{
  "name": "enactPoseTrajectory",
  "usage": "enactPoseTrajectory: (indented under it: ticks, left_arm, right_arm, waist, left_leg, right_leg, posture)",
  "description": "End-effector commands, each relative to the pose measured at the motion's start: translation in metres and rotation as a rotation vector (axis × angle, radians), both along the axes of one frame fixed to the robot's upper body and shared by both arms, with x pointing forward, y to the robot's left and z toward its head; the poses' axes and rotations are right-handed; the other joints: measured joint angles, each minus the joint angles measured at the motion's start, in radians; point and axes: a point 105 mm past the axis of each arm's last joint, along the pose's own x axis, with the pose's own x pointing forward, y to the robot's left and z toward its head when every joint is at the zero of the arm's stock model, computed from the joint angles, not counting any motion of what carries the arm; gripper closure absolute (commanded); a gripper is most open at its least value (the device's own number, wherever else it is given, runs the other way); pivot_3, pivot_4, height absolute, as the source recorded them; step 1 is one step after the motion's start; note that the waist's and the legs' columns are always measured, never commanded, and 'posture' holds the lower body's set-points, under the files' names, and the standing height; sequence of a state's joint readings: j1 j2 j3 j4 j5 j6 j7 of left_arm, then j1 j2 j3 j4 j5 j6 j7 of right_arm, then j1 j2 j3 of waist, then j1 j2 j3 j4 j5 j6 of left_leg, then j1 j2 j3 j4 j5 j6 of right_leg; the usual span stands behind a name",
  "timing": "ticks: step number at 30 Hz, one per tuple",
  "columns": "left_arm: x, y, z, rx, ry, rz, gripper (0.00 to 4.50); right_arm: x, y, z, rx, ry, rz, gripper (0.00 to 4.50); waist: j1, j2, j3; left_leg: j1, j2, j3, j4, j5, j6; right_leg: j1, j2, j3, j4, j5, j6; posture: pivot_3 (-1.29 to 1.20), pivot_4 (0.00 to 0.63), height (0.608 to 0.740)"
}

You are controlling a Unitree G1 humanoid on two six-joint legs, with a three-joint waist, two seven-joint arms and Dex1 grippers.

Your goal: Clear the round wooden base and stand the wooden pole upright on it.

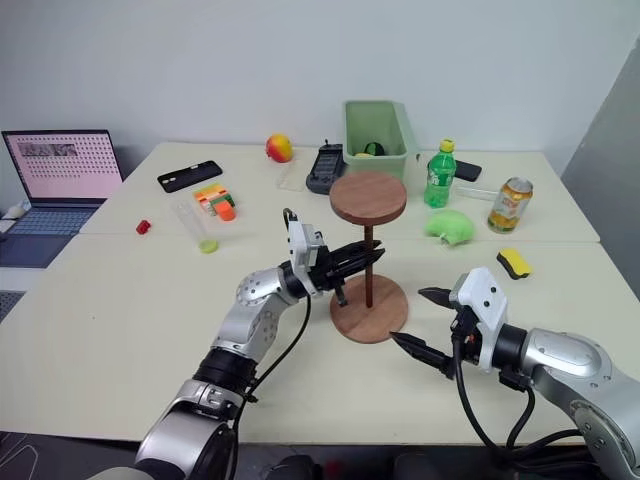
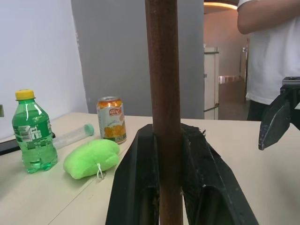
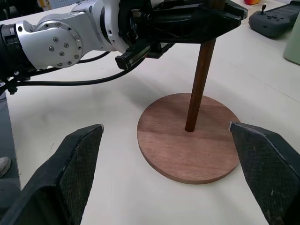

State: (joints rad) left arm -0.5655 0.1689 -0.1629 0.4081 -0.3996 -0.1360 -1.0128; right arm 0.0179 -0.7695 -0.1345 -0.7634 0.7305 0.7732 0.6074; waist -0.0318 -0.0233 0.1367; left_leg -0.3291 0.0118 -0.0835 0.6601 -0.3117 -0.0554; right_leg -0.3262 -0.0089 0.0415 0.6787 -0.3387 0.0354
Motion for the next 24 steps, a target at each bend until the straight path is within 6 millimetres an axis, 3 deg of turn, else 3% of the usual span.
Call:
enactPoseTrajectory:
  ticks: [1,7,15,24]
  left_arm:
    - [0.0,0.018,-0.047,0.16,0.179,0.045,4.22]
    - [0.004,0.018,-0.014,0.114,0.138,0.071,4.22]
    - [0.008,0.015,0.009,0.13,0.118,0.102,4.22]
    - [0.005,0.014,0.016,0.178,0.129,0.098,4.22]
  right_arm:
    - [-0.001,0.003,0.011,0.009,-0.045,0.022,0.0]
    - [0.001,0.004,0.011,0.013,-0.044,0.028,0.0]
    - [0.003,0.005,0.011,0.018,-0.044,0.035,0.0]
    - [0.005,0.007,0.01,0.021,-0.043,0.041,0.0]
  waist:
    - [0.0,0.001,0.001]
    - [-0.001,0.001,0.009]
    - [0.0,0.0,0.018]
    - [0.0,0.0,0.026]
  left_leg:
    - [0.0,0.0,0.0,0.0,0.0,0.0]
    - [-0.003,0.001,0.001,-0.002,0.0,0.0]
    - [-0.017,0.001,0.0,-0.001,0.0,0.0]
    - [-0.019,0.001,0.0,-0.001,0.0,0.0]
  right_leg:
    - [0.0,0.0,0.0,0.0,0.0,0.0]
    - [-0.008,0.0,0.002,0.0,0.0,0.0]
    - [-0.02,-0.001,0.0,0.0,0.003,-0.004]
    - [-0.022,-0.002,0.0,0.0,0.003,-0.003]
  posture:
    - [0.0,0.15,0.74]
    - [0.0,0.15,0.74]
    - [0.0,0.15,0.74]
    - [0.0,0.15,0.74]
